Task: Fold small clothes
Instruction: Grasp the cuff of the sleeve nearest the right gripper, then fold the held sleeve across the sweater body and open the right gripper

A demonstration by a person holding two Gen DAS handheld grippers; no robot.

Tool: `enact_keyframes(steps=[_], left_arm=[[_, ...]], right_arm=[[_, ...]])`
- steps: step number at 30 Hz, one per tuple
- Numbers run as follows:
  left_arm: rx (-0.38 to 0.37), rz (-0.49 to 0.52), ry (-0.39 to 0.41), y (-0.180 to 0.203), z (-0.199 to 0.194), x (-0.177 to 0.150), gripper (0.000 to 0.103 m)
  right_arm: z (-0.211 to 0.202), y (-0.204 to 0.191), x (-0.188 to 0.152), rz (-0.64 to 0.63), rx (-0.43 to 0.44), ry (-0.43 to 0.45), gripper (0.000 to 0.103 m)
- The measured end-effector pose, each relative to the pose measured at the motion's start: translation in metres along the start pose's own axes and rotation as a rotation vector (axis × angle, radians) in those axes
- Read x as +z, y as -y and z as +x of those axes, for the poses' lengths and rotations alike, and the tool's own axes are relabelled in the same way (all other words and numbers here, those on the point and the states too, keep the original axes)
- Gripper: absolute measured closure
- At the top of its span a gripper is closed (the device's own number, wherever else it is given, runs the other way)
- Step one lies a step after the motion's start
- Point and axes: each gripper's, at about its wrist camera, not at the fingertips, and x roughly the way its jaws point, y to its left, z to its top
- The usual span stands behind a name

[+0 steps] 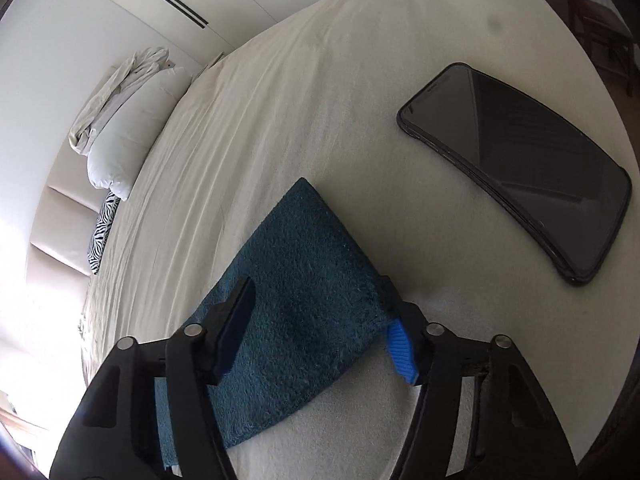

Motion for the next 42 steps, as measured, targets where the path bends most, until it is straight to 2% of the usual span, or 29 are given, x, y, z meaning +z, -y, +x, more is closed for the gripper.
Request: enact_keyframes(steps=[1,4,6,7,11,14,17,22,26,28,29,30,31,33,37,39,40,41,42], left_arm=[[-0.009,0.001,0.002,-0.001,-0.002,-0.001,0.012],[-0.029,-0.013,0.015,-0.005,-0.004,0.001,0.013],[-0.040,-0.021,0.024,-0.008,-0.006,0.002,0.013],[-0.043,-0.025,0.027,-0.010,-0.007,0.003,0.013],[-0.063,-0.041,0.041,-0.016,-0.010,0.006,0.013],[-0.081,-0.056,0.052,-0.023,-0.015,0.007,0.013],[-0.096,-0.078,0.063,-0.033,-0.018,0.009,0.013],[-0.133,-0.132,0.084,-0.050,-0.019,0.018,0.013],[-0.154,-0.143,0.093,-0.052,-0.014,0.032,0.013],[-0.172,-0.145,0.087,-0.049,-0.008,0.039,0.013],[-0.178,-0.144,0.082,-0.046,-0.005,0.043,0.013],[-0.184,-0.144,0.076,-0.041,0.000,0.046,0.013],[-0.193,-0.145,0.069,-0.037,0.005,0.050,0.013],[-0.215,-0.145,0.050,-0.025,0.018,0.057,0.013],[-0.233,-0.098,0.013,0.014,0.046,0.074,0.013],[-0.212,-0.056,-0.006,0.036,0.064,0.084,0.013],[-0.198,-0.036,-0.017,0.047,0.073,0.088,0.017],[-0.187,-0.020,-0.032,0.056,0.084,0.093,0.032],[-0.175,-0.007,-0.055,0.063,0.095,0.097,0.041]], right_arm=[[0.002,-0.003,0.003,-0.011,-0.009,-0.006,0.075],[0.001,-0.019,0.008,-0.041,-0.018,-0.006,0.095],[-0.009,-0.049,-0.003,-0.118,-0.024,0.010,0.095],[-0.025,-0.066,-0.019,-0.174,-0.019,0.022,0.095],[-0.037,-0.159,-0.061,-0.428,0.068,0.018,0.096],[-0.041,-0.238,-0.121,-0.636,0.159,-0.033,0.096],[-0.041,-0.302,-0.195,-0.792,0.250,-0.099,0.096],[-0.039,-0.358,-0.325,-0.930,0.346,-0.236,0.096],[-0.029,-0.370,-0.410,-0.980,0.347,-0.337,0.093],[-0.036,-0.352,-0.451,-1.010,0.325,-0.376,0.089],[-0.034,-0.343,-0.458,-1.017,0.323,-0.394,0.086],[-0.035,-0.335,-0.463,-1.010,0.342,-0.413,0.078],[-0.042,-0.321,-0.470,-1.000,0.360,-0.423,0.061],[-0.049,-0.310,-0.466,-0.985,0.380,-0.411,0.045],[-0.078,-0.288,-0.447,-0.987,0.426,-0.383,0.045],[-0.086,-0.278,-0.429,-0.945,0.435,-0.389,0.045],[-0.089,-0.270,-0.418,-0.913,0.444,-0.401,0.045],[-0.093,-0.261,-0.407,-0.881,0.454,-0.411,0.045],[-0.096,-0.252,-0.396,-0.850,0.462,-0.413,0.045]])
